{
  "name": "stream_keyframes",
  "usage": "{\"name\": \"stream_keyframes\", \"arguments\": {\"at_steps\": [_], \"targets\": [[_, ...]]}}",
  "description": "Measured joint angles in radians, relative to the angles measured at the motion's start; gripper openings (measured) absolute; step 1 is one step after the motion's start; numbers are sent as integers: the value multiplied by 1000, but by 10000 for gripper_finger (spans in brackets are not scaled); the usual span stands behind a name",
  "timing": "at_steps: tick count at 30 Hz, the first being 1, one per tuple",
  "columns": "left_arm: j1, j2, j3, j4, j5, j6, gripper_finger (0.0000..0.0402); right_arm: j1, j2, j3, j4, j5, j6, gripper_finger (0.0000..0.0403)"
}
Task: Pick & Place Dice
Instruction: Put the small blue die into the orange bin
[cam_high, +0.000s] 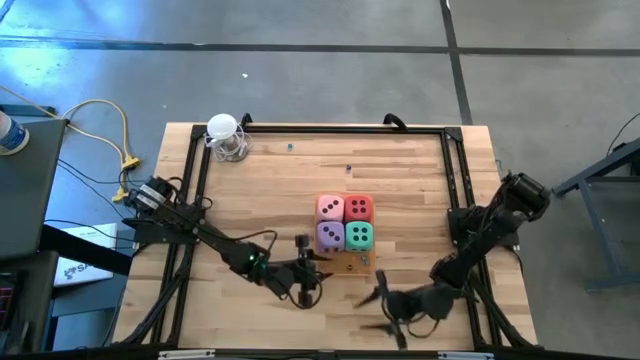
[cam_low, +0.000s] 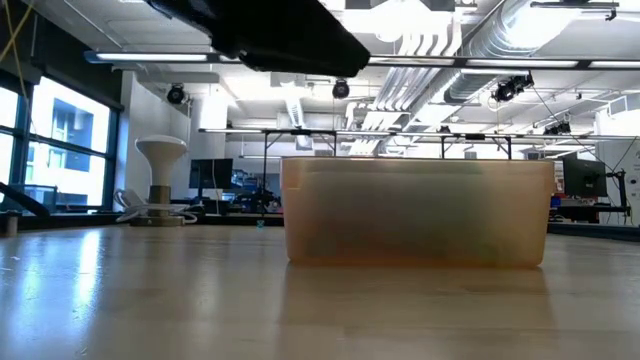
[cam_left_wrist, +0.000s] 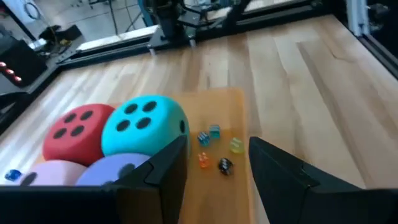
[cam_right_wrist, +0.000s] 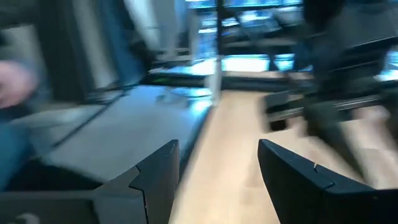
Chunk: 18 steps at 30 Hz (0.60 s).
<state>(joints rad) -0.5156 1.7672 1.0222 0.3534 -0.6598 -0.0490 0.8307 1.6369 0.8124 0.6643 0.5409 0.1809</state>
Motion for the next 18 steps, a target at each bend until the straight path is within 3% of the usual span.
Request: {"name": "stream_keyframes", "arguments": {"at_steps": [11,18], "targets": [[170,-157,5,-76,48,-28,159,-51,-278,0,-488,214,50,210],[287,-312,6,-297,55,-35,158,-121,-456,0,-671,246,-37,210]]}}
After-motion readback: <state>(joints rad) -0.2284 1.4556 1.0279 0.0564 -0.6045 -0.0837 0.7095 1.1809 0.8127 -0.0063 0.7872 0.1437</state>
